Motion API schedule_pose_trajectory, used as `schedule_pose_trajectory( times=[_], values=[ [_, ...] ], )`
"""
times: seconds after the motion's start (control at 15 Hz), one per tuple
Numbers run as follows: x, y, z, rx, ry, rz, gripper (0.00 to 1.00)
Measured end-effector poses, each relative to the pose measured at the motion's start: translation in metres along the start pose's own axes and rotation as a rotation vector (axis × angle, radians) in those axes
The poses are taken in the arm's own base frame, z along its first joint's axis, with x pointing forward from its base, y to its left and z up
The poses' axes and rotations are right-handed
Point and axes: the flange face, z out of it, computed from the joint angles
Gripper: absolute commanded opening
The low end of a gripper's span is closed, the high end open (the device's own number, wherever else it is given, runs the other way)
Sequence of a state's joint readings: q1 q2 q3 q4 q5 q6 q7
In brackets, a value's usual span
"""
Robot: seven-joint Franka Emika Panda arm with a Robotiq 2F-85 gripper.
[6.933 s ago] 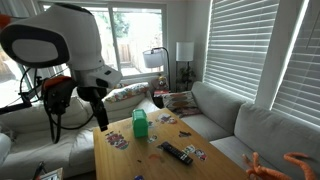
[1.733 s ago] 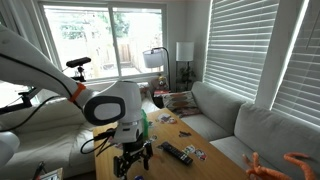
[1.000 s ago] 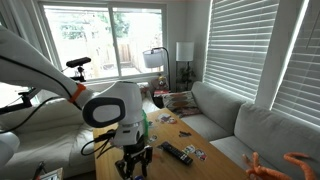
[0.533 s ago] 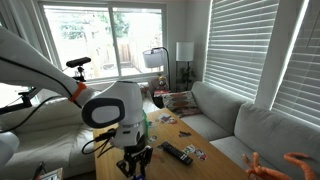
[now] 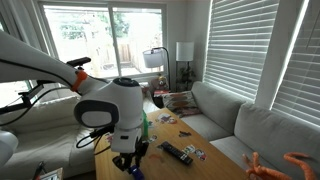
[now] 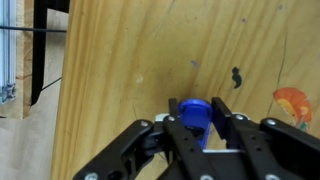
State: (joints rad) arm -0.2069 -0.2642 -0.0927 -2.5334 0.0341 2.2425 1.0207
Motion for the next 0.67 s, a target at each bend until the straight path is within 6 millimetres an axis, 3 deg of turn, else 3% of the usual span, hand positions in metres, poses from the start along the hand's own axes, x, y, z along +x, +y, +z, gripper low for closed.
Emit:
schedule_pose_trajectory(
  times=[0.53,0.6,0.67],
  values=[
    [0.004,0.026,-0.030,0.113,-0.307,-0.108,0.12],
    [0.005,0.030,-0.030,0.120,-0.353,-0.130,0.37],
    [0.008,0.034,-0.029,0.121,-0.377,-0.148,0.37]
  ],
)
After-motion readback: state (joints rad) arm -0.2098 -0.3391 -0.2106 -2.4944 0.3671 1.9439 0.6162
